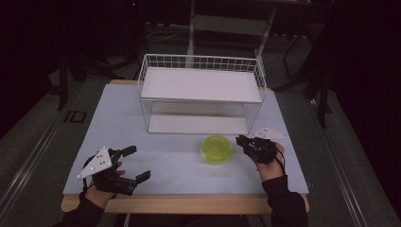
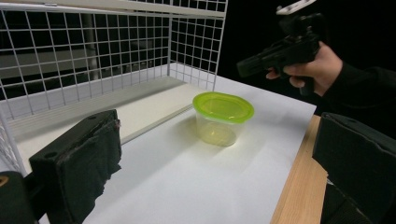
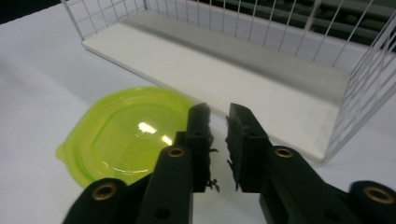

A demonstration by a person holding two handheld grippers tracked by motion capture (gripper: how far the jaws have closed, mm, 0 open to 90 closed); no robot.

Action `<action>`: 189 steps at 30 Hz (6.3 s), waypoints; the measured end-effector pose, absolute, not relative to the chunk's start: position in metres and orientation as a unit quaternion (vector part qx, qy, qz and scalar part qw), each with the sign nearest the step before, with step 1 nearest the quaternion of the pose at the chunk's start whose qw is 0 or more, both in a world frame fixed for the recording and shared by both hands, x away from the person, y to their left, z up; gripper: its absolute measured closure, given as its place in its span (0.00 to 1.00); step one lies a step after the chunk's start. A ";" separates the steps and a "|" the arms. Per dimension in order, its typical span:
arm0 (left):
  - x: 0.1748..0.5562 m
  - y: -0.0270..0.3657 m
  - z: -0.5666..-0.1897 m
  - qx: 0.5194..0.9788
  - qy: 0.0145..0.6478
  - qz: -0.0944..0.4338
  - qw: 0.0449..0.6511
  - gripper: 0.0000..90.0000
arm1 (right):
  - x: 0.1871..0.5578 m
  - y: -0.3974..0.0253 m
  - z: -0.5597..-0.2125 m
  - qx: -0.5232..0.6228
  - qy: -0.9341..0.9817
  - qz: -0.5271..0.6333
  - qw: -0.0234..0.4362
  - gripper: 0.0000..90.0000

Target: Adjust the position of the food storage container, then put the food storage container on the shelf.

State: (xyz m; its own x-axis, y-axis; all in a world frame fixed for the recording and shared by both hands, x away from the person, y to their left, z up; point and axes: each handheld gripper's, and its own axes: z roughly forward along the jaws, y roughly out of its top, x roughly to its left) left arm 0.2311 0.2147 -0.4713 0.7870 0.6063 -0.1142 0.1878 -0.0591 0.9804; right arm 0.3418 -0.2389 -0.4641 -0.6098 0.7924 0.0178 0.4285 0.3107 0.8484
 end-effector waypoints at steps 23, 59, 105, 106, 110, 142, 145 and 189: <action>0.230 0.214 -0.470 0.712 0.275 0.171 0.623 0.02 | 0.366 -0.227 -0.528 0.465 0.790 0.389 0.093 1.00; 0.230 0.213 -0.471 0.714 0.275 0.169 0.621 0.02 | 0.353 -0.176 -0.533 0.400 0.834 0.373 0.074 0.96; 0.270 0.178 -0.447 0.760 0.287 0.099 0.575 0.02 | 0.298 -0.207 -0.432 0.313 0.823 0.443 0.168 0.21; 0.273 0.176 -0.445 0.761 0.283 0.097 0.575 0.02 | 0.299 -0.207 -0.431 0.313 0.823 0.443 0.169 0.21; 0.282 0.166 -0.441 0.773 0.279 0.097 0.561 0.03 | 0.305 -0.206 -0.428 0.319 0.817 0.454 0.157 0.20; 0.347 0.118 -0.493 0.749 0.457 -0.057 0.476 0.39 | 0.369 -0.190 -0.470 0.497 0.766 0.406 -0.043 0.47; 0.348 0.115 -0.499 0.746 0.469 -0.059 0.469 0.40 | 0.372 -0.188 -0.476 0.507 0.762 0.399 -0.055 0.47; 0.327 0.115 -0.464 0.707 0.497 -0.083 0.497 0.91 | 0.339 -0.166 -0.439 0.491 0.771 0.405 0.017 0.88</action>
